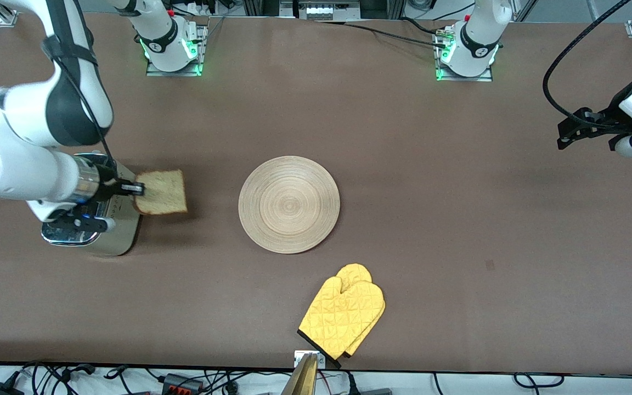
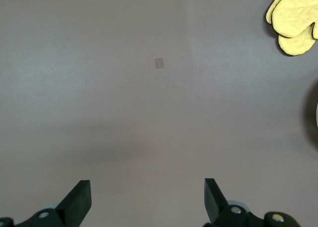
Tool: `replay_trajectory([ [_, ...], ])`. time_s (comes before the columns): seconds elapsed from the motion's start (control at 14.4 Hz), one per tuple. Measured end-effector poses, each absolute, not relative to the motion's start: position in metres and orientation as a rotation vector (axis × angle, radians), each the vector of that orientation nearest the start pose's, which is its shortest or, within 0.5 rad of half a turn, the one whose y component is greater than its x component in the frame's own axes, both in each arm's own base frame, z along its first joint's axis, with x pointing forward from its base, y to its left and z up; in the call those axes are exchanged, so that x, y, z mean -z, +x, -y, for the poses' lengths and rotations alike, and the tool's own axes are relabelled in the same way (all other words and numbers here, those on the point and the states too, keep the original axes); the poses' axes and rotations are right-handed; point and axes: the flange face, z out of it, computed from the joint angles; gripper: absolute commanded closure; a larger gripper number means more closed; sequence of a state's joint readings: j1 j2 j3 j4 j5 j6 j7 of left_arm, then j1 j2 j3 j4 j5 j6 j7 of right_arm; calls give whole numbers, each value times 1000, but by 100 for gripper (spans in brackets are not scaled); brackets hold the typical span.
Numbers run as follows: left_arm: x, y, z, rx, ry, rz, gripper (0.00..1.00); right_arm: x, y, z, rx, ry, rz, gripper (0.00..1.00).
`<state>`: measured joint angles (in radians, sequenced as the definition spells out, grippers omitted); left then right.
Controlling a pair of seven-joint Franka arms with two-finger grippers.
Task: Move plate and put bread in toaster
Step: 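Lift the bread with the right gripper over the toaster slot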
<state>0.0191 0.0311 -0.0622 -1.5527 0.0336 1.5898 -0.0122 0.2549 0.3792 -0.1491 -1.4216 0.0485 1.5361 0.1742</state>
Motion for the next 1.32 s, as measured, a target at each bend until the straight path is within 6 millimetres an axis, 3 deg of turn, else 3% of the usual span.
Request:
replay_trajectory([
  [0.14, -617, 566, 20, 11, -3110, -49, 0, -491, 633, -75, -450, -3261, -20, 100],
  [0.56, -617, 566, 20, 11, -3110, -49, 0, -524, 638, -22, -524, -3492, 295, 100],
  [0.7, -617, 566, 21, 11, -3110, -51, 0, -524, 639, 6, -565, -3483, 341, 100],
  [0.84, -617, 565, 25, 11, -3110, -61, 0, -518, 642, 21, -584, -3478, 340, 100],
  [1.32, -618, 565, 37, 13, -3110, -94, 0, -484, 662, 10, -549, -3497, 370, 100],
])
